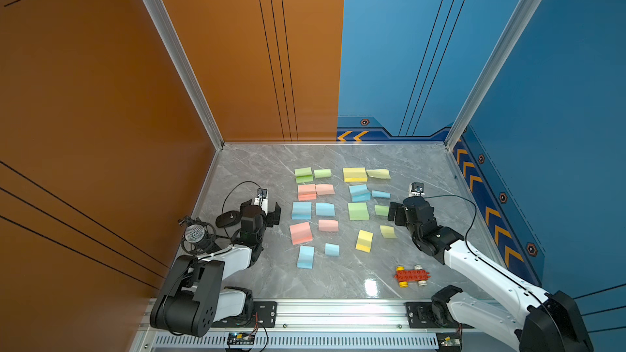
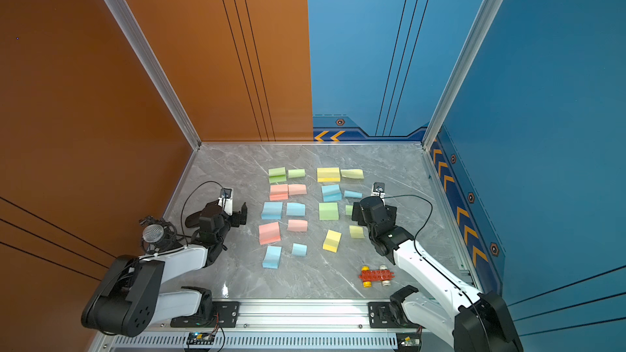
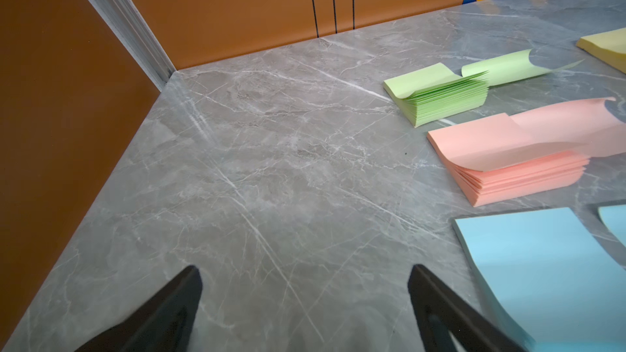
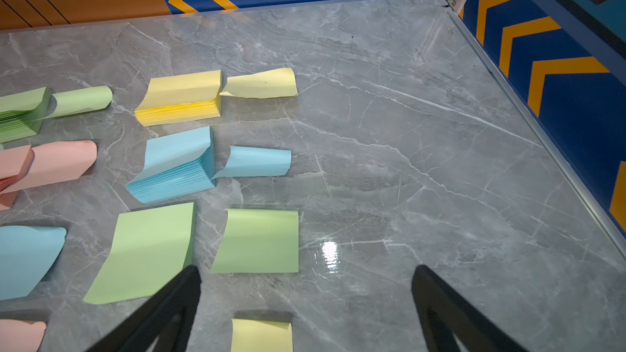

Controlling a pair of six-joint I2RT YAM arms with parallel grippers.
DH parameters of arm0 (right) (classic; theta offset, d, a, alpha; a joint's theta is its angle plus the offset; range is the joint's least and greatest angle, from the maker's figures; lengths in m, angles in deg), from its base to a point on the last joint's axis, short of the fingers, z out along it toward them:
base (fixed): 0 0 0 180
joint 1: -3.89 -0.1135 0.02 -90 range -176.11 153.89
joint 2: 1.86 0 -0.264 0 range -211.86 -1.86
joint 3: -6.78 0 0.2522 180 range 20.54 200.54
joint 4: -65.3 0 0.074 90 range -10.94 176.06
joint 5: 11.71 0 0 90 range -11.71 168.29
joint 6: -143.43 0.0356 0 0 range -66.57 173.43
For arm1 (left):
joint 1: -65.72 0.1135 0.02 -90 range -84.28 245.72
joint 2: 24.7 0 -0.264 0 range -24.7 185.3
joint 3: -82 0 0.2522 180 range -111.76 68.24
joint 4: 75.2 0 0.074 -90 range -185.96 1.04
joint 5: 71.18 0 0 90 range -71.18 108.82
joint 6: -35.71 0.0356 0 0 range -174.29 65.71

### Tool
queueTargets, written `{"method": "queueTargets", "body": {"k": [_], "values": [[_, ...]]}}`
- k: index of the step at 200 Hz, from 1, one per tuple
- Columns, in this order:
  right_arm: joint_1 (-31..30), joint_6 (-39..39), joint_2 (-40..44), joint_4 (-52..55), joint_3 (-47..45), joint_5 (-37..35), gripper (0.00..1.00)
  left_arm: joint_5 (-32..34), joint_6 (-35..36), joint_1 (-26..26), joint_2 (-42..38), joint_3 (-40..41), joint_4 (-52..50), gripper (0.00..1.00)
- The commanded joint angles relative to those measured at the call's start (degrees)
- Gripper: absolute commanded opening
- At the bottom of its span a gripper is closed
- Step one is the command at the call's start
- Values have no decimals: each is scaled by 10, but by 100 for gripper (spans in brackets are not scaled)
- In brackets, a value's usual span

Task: Tear off pages from different memo pads
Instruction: Reset both arms

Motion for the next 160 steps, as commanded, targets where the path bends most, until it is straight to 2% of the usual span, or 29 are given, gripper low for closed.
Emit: {"method": "queueTargets", "body": {"k": [1, 12, 46, 58, 121, 144, 149, 160], "values": [[12, -18, -17, -16, 24, -6, 100, -4, -17, 19, 77, -6, 116, 99], [19, -22, -23, -17, 26, -18, 100, 20, -45, 35, 127, -10, 172, 99], [37, -38, -33, -30, 14, -57, 100, 62, -67, 41, 130, -27, 149, 99], [45, -44, -40, -41, 8, -75, 100, 75, -73, 42, 127, -53, 90, 99], [128, -71, -107, -84, 24, -142, 100, 77, -71, 37, 121, -55, 73, 99], [189, -52, -177, -176, -20, -112, 100, 76, -71, 39, 121, -55, 73, 99], [206, -28, -186, -119, 6, -95, 100, 76, -71, 39, 122, -55, 73, 98], [223, -18, -201, -119, 18, -82, 100, 76, -71, 39, 121, -55, 73, 99]]}}
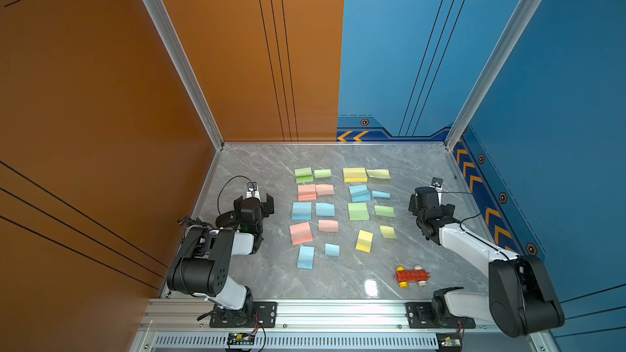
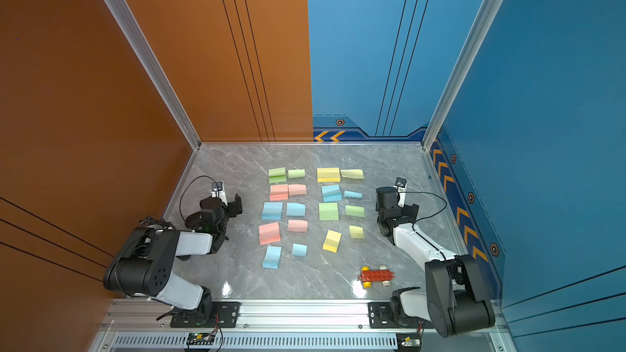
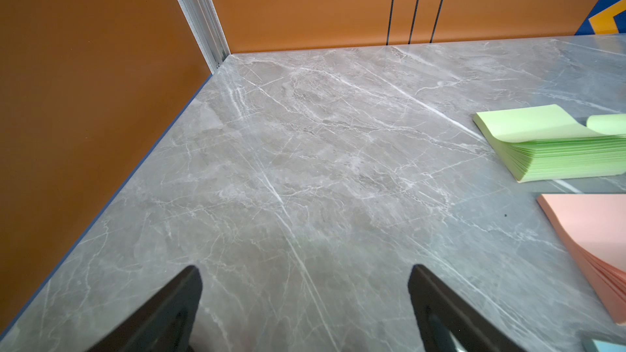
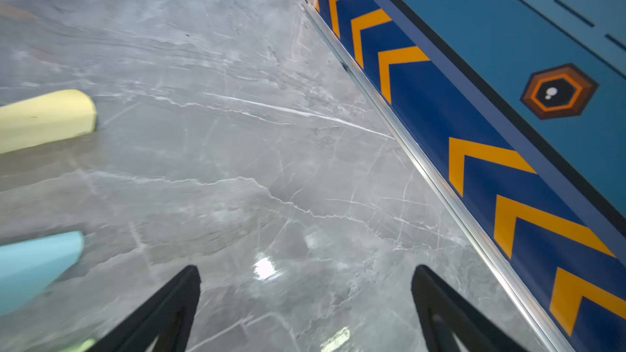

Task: Tear off pages from different memo pads
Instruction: Reset both arms

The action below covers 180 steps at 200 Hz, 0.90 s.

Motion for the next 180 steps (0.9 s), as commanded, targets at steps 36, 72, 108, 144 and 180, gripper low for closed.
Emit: {"method": "queueTargets", "body": {"k": [36, 72, 108, 144, 180], "values": [[50, -46, -43, -296, -75, 10, 100, 11, -9, -1, -3, -5, -8, 98], [25, -146, -80, -451, -132, 151, 100, 10, -9, -1, -3, -5, -8, 98], [70, -136, -113, -462, -123, 266, 100, 11, -8, 0, -2, -5, -8, 99], [75, -132, -108, -441, -118, 277, 100, 10, -8, 0, -2, -5, -8, 99], [68, -137, -105, -435, -116, 262, 100, 10, -9, 0, -3, -5, -8, 99]]}}
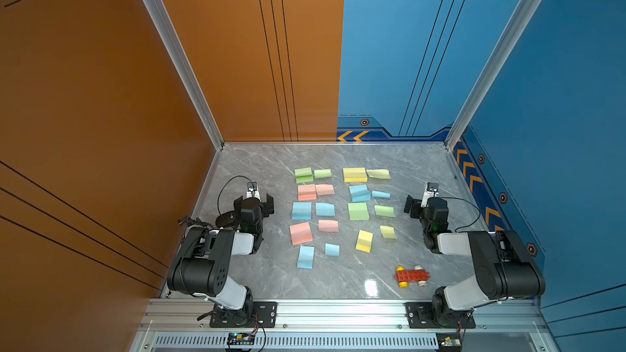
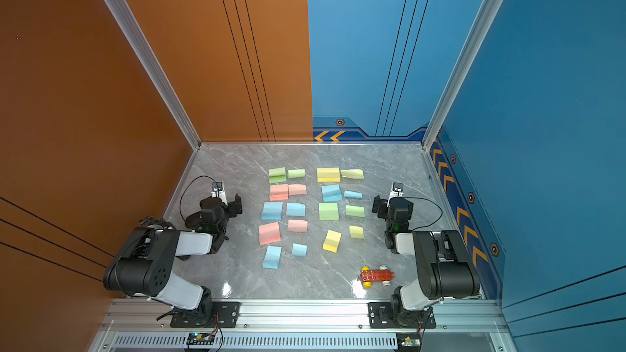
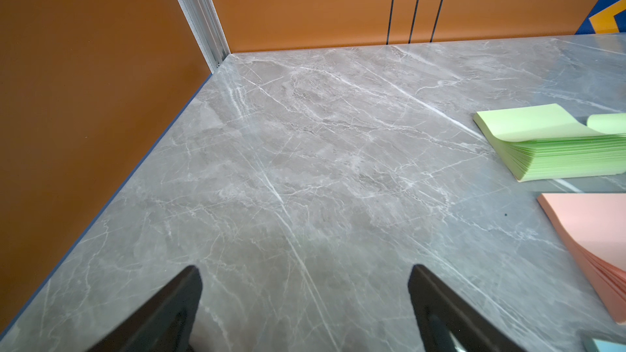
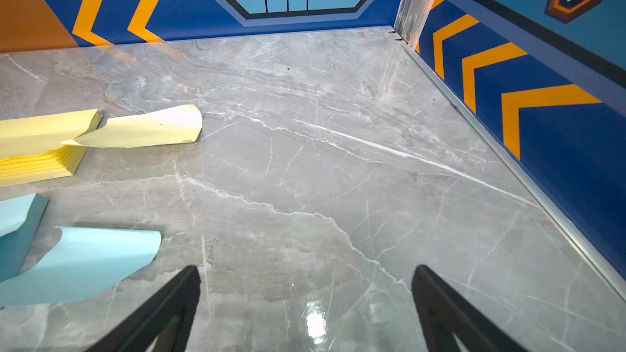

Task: Tear off pages from different memo pads
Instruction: Reset both arms

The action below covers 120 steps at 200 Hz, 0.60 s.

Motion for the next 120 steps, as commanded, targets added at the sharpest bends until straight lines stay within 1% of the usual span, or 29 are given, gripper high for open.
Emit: {"method": "queueTargets", "body": {"k": [1, 101, 120], "values": [[-4, -13, 2, -11, 10, 7, 100, 10, -9, 0, -3, -5, -7, 99], [-4, -13, 1, -7, 13, 9, 100, 10, -9, 0, -3, -5, -8, 99], [2, -8, -1, 6, 21, 19, 100, 10, -9, -1, -3, -5, -8, 98]]}}
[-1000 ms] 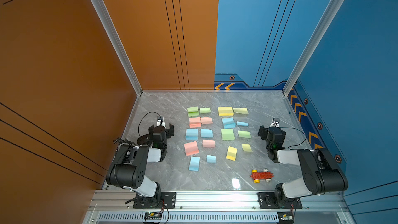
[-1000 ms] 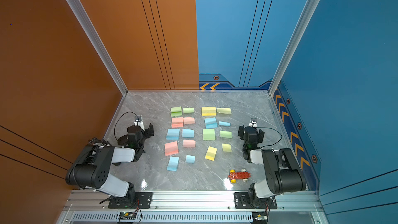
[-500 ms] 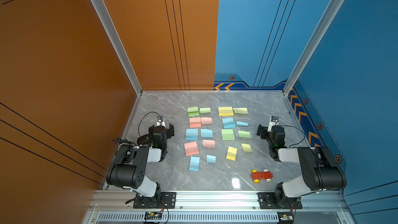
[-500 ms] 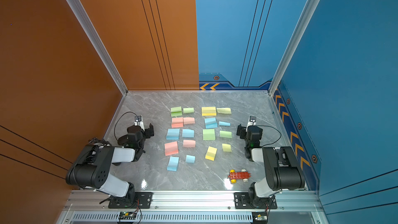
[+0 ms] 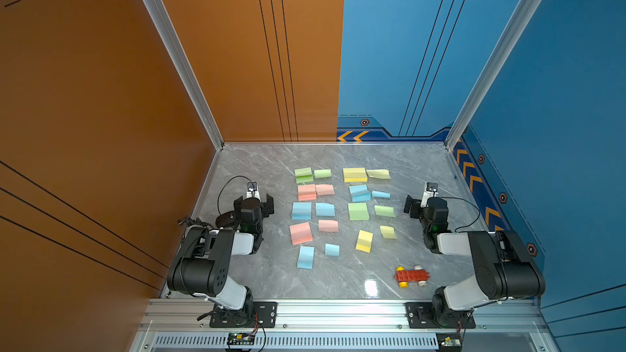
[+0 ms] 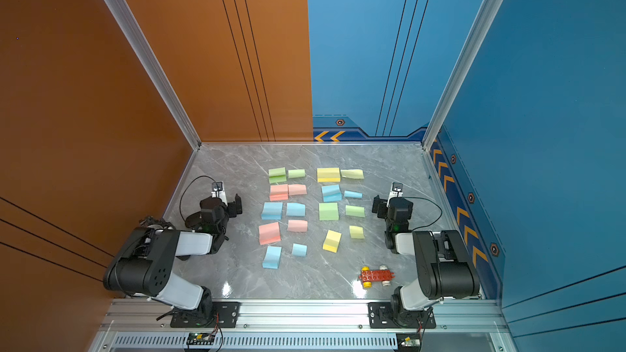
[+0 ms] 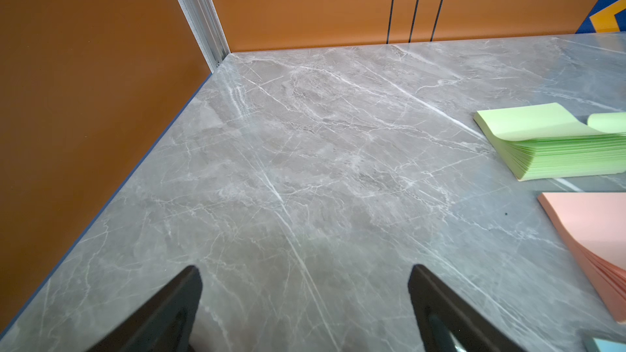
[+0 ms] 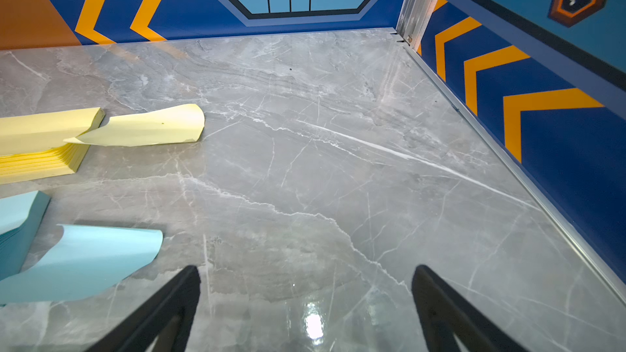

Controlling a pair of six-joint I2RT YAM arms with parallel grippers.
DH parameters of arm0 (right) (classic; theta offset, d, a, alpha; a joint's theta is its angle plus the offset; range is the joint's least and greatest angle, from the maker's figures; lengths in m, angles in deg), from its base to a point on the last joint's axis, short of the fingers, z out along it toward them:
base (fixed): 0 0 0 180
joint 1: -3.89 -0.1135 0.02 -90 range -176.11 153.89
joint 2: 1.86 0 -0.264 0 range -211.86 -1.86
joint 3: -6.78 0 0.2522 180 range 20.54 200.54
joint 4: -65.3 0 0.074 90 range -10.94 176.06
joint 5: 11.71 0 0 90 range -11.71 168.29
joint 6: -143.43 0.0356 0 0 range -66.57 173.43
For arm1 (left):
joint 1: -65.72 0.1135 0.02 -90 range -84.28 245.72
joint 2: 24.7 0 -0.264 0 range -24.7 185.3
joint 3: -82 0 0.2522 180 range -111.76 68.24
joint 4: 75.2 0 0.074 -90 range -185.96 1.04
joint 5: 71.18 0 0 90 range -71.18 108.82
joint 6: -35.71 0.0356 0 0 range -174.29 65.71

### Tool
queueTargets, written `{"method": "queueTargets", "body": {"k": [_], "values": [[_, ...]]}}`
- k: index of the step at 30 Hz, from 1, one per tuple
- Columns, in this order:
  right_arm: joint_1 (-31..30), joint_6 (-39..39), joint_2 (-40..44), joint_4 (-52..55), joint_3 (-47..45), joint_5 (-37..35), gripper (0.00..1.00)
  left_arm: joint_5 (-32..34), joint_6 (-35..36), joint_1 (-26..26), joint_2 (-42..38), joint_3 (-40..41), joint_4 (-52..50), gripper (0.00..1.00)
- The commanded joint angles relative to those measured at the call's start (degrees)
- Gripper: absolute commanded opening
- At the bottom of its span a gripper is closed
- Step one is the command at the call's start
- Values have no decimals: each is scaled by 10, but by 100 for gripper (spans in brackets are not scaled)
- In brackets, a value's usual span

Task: Tear off pages from different memo pads
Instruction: Reset both arms

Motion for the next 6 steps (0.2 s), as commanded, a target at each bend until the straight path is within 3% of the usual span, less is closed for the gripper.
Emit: {"method": "queueTargets", "body": {"k": [1, 6], "values": [[2, -4, -1, 7, 20, 17, 100, 10, -9, -1, -3, -5, -7, 99], [-16, -21, 6, -31, -6, -1, 100, 10, -9, 0, -3, -5, -6, 99]]}}
